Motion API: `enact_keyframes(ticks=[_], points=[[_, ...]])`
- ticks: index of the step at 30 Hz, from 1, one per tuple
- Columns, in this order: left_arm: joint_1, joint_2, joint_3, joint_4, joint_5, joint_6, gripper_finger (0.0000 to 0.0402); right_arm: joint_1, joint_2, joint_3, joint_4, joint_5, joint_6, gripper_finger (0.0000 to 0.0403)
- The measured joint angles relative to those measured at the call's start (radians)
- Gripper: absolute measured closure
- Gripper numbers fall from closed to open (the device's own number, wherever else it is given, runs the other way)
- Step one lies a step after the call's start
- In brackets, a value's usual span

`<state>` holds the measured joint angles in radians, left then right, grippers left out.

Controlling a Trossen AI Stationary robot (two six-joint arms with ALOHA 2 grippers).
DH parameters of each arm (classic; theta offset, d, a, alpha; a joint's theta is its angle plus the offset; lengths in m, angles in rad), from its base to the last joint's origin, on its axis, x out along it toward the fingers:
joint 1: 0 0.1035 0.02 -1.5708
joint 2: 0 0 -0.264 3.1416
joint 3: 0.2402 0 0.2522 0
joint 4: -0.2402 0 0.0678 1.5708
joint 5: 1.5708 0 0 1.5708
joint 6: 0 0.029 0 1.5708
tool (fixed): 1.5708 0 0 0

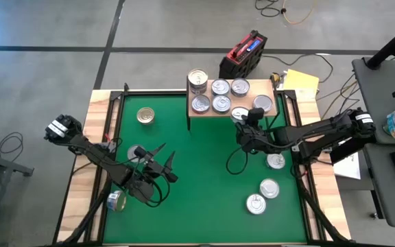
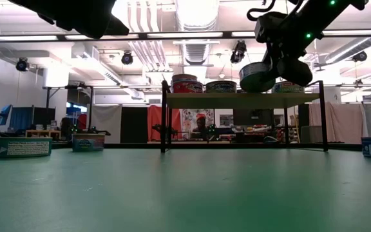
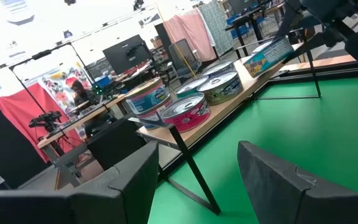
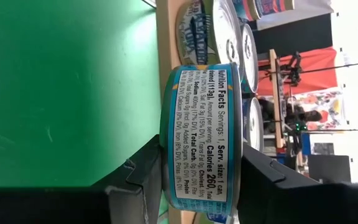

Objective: Stack canned seafood by type on shelf
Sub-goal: Put the yellow/blue tuna can on the shelf

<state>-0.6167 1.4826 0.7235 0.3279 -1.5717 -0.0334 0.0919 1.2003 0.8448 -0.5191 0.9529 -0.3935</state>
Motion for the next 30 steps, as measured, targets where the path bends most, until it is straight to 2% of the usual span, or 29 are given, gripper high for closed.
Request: enact_keyframes(ticks=[30], points=[[0.0,-0.001,0.0,0.0,0.0,-0.005,0.0199,-0.041,0.0,0.0,0.005,-0.024,-0.018,0.0266]])
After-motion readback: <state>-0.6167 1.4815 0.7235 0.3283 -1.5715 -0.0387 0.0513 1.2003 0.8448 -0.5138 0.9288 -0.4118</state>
